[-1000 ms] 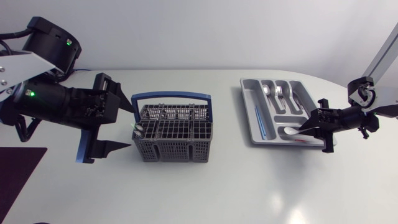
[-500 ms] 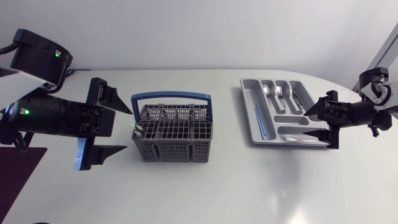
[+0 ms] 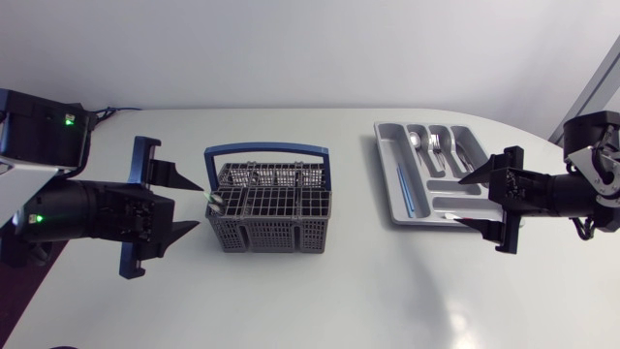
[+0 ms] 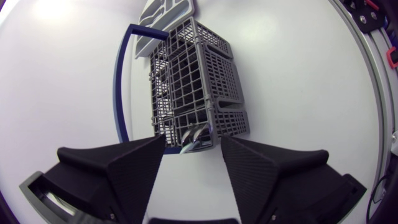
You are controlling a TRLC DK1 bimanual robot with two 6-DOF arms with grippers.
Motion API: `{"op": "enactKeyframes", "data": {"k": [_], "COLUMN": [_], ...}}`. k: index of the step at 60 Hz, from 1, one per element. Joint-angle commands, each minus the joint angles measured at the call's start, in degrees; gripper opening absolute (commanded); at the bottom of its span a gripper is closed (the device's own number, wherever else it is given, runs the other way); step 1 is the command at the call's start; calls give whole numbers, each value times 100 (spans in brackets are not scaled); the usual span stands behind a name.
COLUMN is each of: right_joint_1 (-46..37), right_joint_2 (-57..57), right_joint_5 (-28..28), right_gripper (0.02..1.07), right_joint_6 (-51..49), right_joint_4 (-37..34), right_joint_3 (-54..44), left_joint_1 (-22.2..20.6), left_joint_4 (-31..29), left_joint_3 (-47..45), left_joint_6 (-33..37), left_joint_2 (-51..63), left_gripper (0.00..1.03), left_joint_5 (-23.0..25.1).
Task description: Unload the cutlery basket into the drawer organizer.
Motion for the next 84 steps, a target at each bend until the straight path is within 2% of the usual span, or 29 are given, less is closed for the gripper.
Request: {"op": "enactKeyframes", "data": {"k": [1,30,35,41,47,84], "right_joint_1": [106,879,950,994,1011,1011], "right_joint_2": [-283,-1654,-1759,-1794,-1794,-1768], "right_joint_5": [-57,-75,-57,-57,-49,-57], "right_gripper": [95,95,95,95,95,95], "right_joint_6": [241,961,1014,1102,1111,1128], "right_joint_4": [75,93,84,75,84,102], "right_joint_3": [-345,-1242,-1286,-1303,-1356,-1330], "left_joint_1": [-8,123,141,141,132,185], "left_joint_4": [205,900,944,1032,1120,1427], "left_joint_3": [-237,-500,-527,-571,-588,-667], "left_joint_6": [326,774,862,924,967,1222], "left_joint_2": [0,352,396,431,484,738], "left_gripper": [49,47,41,40,24,24], "left_joint_5": [-15,-15,-15,-15,2,2]}}
